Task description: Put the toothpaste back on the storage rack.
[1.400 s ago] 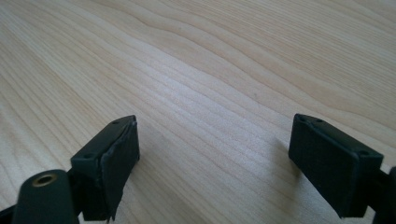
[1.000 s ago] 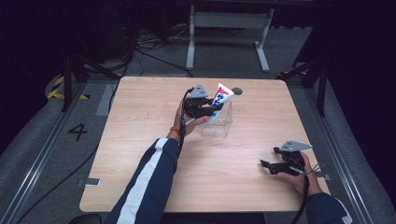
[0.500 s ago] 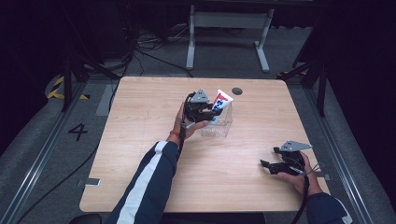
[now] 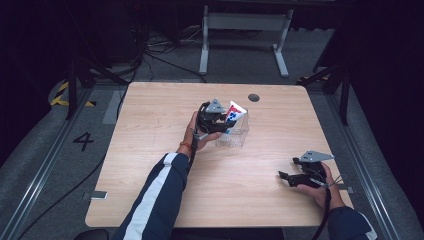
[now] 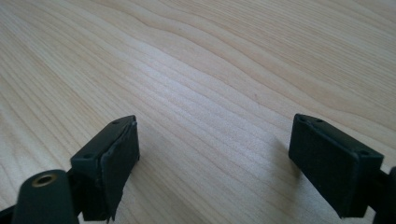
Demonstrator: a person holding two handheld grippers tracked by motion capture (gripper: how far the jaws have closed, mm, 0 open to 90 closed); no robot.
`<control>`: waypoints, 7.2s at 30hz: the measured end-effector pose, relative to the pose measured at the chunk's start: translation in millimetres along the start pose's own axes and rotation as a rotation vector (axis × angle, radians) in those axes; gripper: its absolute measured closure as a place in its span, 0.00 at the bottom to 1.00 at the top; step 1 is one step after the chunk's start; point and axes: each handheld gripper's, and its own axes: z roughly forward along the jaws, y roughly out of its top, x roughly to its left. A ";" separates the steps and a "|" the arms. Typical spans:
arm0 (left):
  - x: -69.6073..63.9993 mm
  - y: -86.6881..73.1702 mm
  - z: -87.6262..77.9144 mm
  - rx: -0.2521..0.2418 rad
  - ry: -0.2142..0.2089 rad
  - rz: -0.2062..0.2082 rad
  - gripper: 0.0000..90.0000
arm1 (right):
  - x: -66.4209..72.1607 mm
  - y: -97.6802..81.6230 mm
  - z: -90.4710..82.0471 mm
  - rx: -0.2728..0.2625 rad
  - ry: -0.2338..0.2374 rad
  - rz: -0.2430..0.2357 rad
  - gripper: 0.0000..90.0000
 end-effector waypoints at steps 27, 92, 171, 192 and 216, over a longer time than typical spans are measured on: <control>-7.4 7.2 -4.2 0.074 0.052 0.031 0.61 | 0.0 0.1 0.2 0.001 0.000 -0.001 0.18; -20.5 -5.1 -94.7 0.218 0.150 0.194 0.43 | 0.5 0.4 0.4 0.001 -0.002 0.004 0.18; -19.4 -197.4 -228.0 0.328 0.275 -0.083 0.23 | 0.8 0.2 0.2 0.001 -0.005 0.006 0.18; -18.5 -209.4 -230.5 0.272 0.279 -0.218 0.16 | 1.2 0.1 0.2 0.000 -0.006 0.008 0.18; -18.8 -208.0 -227.5 0.274 0.307 -0.221 0.13 | 1.0 0.4 0.6 0.001 -0.004 0.005 0.18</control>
